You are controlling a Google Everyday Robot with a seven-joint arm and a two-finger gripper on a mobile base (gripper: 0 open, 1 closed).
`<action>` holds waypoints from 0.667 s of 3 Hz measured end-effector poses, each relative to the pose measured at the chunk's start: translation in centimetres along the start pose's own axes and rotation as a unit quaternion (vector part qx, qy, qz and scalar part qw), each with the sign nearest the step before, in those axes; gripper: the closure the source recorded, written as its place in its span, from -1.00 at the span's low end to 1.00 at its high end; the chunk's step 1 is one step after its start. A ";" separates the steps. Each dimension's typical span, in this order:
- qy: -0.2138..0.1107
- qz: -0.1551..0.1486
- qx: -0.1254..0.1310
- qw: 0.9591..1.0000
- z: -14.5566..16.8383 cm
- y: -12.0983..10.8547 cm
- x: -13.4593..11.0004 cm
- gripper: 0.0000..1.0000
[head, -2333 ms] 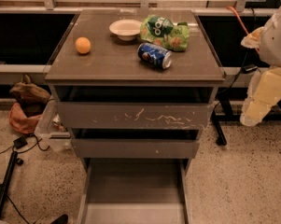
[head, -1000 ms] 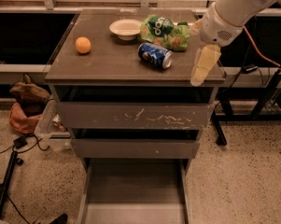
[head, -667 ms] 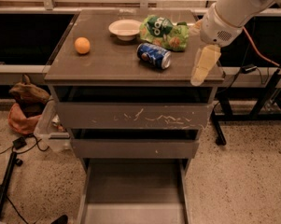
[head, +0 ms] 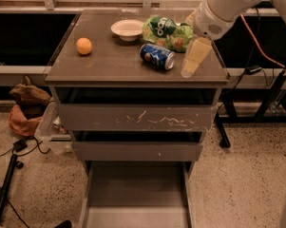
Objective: Place pepsi can into bottom drawer
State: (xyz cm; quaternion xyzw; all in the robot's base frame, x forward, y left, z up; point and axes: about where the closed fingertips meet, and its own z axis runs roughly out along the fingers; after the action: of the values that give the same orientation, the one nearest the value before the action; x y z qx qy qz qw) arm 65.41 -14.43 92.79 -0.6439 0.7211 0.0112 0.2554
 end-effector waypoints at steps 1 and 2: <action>-0.007 0.047 0.027 0.999 0.1 -4.7 -3.6 -1.00; -0.007 0.046 0.027 0.999 0.1 -4.7 -3.6 -1.00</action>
Offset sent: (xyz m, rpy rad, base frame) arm 0.0311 0.0189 0.0056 0.0212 0.0052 -0.0628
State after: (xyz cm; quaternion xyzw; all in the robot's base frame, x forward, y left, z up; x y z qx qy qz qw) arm 69.99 -11.91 95.54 -0.6028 0.7482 0.0080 0.2772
